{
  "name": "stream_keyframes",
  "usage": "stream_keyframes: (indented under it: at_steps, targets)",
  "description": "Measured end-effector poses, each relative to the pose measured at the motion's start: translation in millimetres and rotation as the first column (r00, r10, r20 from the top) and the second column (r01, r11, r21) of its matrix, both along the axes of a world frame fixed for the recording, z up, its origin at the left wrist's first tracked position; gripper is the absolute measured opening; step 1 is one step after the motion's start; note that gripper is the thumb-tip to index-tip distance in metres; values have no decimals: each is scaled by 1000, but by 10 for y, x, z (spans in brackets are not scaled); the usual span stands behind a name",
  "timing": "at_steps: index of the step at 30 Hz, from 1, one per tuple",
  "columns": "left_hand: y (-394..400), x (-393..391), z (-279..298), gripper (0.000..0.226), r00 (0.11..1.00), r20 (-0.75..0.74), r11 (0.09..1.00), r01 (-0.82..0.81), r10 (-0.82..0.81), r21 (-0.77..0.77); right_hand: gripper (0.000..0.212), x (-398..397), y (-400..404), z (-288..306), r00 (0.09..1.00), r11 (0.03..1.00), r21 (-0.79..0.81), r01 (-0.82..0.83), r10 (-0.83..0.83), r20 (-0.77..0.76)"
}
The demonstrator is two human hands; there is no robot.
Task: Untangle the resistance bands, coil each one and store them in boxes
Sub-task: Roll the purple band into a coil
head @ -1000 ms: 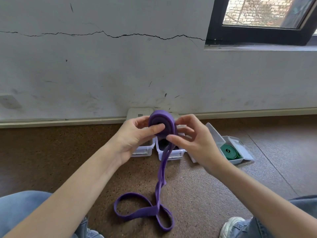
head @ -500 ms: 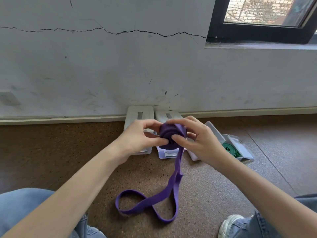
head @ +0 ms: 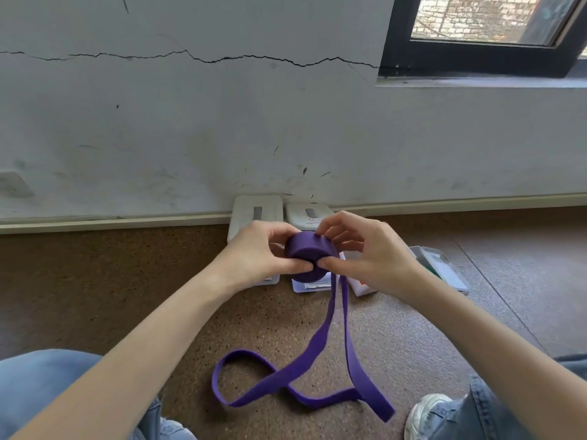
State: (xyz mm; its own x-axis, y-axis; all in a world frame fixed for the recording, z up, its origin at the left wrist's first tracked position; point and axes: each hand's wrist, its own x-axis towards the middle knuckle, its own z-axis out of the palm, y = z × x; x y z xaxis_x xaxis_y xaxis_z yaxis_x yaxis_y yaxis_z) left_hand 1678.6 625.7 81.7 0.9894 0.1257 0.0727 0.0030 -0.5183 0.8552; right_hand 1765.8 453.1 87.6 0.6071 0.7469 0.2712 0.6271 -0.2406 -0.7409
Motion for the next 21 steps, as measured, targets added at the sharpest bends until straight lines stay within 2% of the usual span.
stream_keyframes:
  at_steps: [1, 3, 5, 7, 9, 13, 14, 16, 17, 19, 21]
  targets:
    - [5, -2, 1, 36, 1000, 2, 997, -14, 14, -72, 35, -4, 6, 10, 999, 999, 34, -6, 8, -43]
    - [34, -9, 38, 39, 999, 12, 958, -40, 45, -285, 37, -16, 10, 23, 970, 983, 184, 16, 29, -241]
    - [80, 5, 77, 42, 995, 30, 842, -63, 93, -536, 42, -50, 30, 13, 898, 945, 311, 98, 50, -437]
    - [93, 33, 83, 46, 987, 43, 725, -83, 153, -684, 43, -88, 69, -36, 872, 929, 343, 137, 51, -487]
    - [27, 42, 41, 46, 984, 29, 673, -100, 177, -733, 41, -122, 117, -85, 884, 937, 330, 115, 55, -464]
    - [-79, 14, -108, 40, 983, -28, 681, -144, 179, -718, 31, -108, 112, -167, 910, 958, 249, 141, -26, -415]
    - [-66, 8, -126, 42, 984, -35, 732, -153, 174, -664, 31, -87, 97, -162, 921, 962, 235, 136, -35, -388]
    - [-5, 4, -132, 44, 987, -51, 875, -158, 152, -458, 33, -46, 62, -123, 955, 975, 202, 93, -29, -296]
    - [18, -1, -128, 42, 991, -55, 918, -135, 124, -373, 35, -35, 53, -97, 972, 983, 172, 58, -16, -235]
    - [17, -11, -124, 39, 996, -67, 961, -67, 51, -269, 37, -49, 46, -70, 988, 995, 101, -9, 25, -153]
    - [-12, -21, -115, 36, 997, -66, 971, -44, 29, -233, 36, -85, 48, -61, 991, 996, 73, -45, 53, -122]
